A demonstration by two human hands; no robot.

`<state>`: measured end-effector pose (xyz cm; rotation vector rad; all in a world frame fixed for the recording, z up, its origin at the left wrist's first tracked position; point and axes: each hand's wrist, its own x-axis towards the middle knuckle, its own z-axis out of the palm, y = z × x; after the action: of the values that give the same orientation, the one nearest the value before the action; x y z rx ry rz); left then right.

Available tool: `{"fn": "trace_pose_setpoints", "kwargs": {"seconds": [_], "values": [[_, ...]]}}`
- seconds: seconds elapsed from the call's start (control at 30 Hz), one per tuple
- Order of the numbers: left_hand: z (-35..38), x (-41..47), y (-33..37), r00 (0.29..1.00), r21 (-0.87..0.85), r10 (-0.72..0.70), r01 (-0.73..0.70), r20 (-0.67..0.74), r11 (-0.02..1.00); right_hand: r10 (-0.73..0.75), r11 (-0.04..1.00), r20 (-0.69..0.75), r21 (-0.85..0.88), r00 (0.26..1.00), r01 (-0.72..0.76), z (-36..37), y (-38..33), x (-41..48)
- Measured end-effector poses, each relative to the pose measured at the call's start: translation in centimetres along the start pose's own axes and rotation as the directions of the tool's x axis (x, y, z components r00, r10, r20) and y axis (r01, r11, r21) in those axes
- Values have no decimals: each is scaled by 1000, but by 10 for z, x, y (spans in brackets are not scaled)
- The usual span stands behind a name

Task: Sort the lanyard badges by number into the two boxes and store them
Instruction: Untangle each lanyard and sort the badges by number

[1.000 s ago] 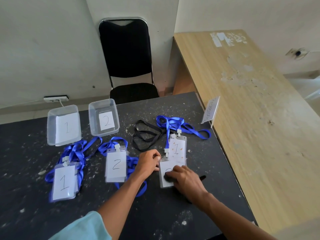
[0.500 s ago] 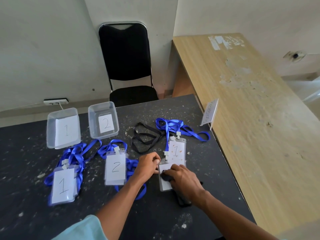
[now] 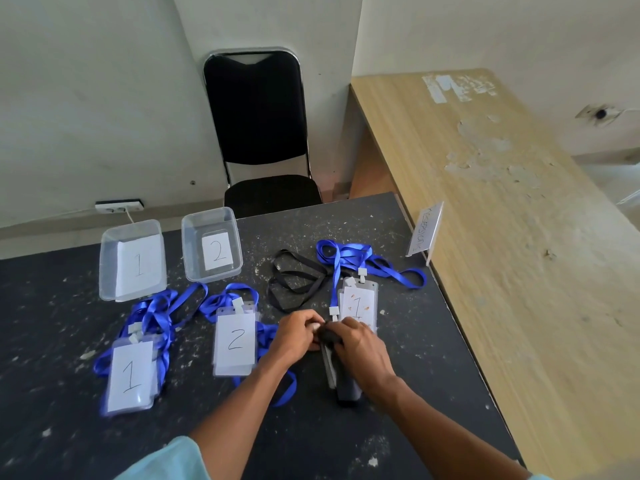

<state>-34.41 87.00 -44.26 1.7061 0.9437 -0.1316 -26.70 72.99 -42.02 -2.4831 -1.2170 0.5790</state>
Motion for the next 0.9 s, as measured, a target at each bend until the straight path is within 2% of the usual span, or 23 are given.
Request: {"fn": "trace_pose_setpoints", "kwargs": {"seconds": [0.07, 0.2, 0.23, 0.33, 0.37, 0.5, 0.63, 0.67, 0.7, 0.77, 0.8, 0.83, 0.9], "values": [[0, 0, 1, 1000, -3, -6, 6, 10, 1000, 77, 996, -49, 52, 996, -75, 0, 0, 6], [3, 0, -3, 999, 33, 10, -9, -35, 999, -133, 991, 109, -7, 985, 134, -6, 7, 4], [4, 0, -3, 999, 31, 8, -7, -37, 1000, -131, 990, 120, -34, 984, 136, -10, 15, 4], [6, 0, 1, 1000, 6, -5, 5, -25, 1000, 49, 998, -8, -42, 999, -49, -19, 35, 10], [7, 0, 2, 1000, 1, -6, 6, -28, 1000, 56, 997, -14, -51, 998, -56, -20, 34, 9], [8, -2, 4, 999, -9, -13, 13, -38, 1000, -153, 970, 134, -171, 979, 175, -14, 29, -20], [7, -2, 4, 1000, -1, -13, 13, -29, 1000, -339, 899, 354, -153, 872, 411, -22, 40, -52], [6, -2, 4, 1000, 0, -13, 13, -25, 1000, -344, 901, 359, -136, 868, 413, -27, 42, -54], [6, -2, 4, 1000, -3, -15, 15, -22, 1000, -319, 922, 312, -115, 895, 369, -30, 43, -52], [4, -3, 5, 1000, 2, -12, 12, -22, 1000, -178, 982, 121, -42, 977, 184, -33, 36, -39], [4, -3, 5, 1000, 9, -4, 5, -22, 1000, -111, 994, 42, -6, 993, 111, -32, 29, -29], [3, -3, 6, 1000, 20, 5, -5, -21, 1000, -79, 997, 15, 4, 997, 79, -28, 20, -19], [3, -5, 5, 1000, 53, 21, -20, -15, 998, -101, 994, 64, -40, 993, 104, -15, 2, -9]]}}
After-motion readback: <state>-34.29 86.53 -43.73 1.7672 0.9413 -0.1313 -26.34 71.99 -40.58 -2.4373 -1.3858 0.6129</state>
